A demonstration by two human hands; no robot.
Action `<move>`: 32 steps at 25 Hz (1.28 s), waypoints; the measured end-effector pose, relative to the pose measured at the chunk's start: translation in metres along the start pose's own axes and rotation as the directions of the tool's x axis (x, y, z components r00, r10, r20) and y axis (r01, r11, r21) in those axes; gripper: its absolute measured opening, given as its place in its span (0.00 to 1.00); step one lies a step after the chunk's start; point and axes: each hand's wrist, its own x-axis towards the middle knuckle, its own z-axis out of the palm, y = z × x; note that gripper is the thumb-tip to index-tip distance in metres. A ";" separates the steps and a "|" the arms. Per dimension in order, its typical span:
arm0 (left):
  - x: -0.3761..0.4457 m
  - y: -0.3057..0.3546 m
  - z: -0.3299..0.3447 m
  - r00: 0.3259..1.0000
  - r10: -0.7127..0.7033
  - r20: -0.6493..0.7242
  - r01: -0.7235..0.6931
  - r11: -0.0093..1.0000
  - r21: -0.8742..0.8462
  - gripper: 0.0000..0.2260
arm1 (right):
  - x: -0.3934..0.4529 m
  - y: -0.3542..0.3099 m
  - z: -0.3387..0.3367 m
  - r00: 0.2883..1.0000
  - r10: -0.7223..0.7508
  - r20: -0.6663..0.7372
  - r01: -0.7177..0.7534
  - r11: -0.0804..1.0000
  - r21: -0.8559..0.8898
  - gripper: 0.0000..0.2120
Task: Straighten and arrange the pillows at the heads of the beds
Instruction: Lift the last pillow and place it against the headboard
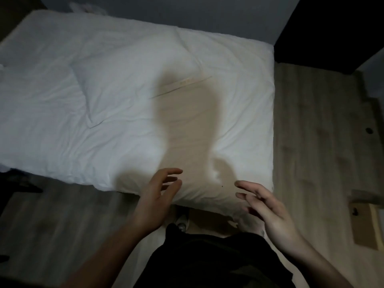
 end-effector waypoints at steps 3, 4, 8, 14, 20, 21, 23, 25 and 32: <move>0.000 0.003 0.045 0.988 -0.067 -0.138 0.058 0.996 -0.068 0.12 | 0.040 -0.003 -0.043 0.987 0.022 0.161 -0.009 0.997 -0.077 0.15; 0.000 0.005 0.065 0.976 -0.099 -0.193 0.082 0.992 -0.094 0.13 | 0.052 -0.004 -0.061 0.976 0.019 0.217 0.004 0.995 -0.102 0.14; -0.007 0.030 0.165 0.914 -0.246 -0.321 0.196 0.964 -0.182 0.09 | 0.090 -0.005 -0.151 0.943 0.040 0.329 0.014 0.987 -0.159 0.22; -0.045 0.085 0.272 0.832 -0.317 -0.455 0.226 0.943 -0.243 0.11 | 0.126 -0.025 -0.260 0.917 0.044 0.395 0.065 0.964 -0.258 0.14; -0.043 0.102 0.307 0.864 -0.248 -0.438 0.166 0.962 -0.216 0.09 | 0.116 -0.017 -0.290 0.893 0.008 0.449 0.112 0.964 -0.240 0.15; -0.037 0.102 0.309 0.876 -0.232 -0.423 0.155 0.966 -0.208 0.09 | 0.114 -0.010 -0.296 0.901 0.006 0.434 0.105 0.967 -0.232 0.13; -0.028 0.109 0.312 0.875 -0.192 -0.444 0.110 0.973 -0.204 0.11 | 0.114 -0.003 -0.310 0.903 0.008 0.430 0.082 0.978 -0.190 0.15; -0.019 0.120 0.317 0.867 -0.180 -0.464 0.085 0.972 -0.217 0.14 | 0.116 -0.003 -0.324 0.902 0.017 0.432 0.062 0.984 -0.168 0.33; 0.041 0.149 0.382 0.776 -0.314 -0.547 0.163 0.938 -0.307 0.09 | 0.200 -0.039 -0.376 0.819 0.006 0.574 0.103 0.982 -0.157 0.35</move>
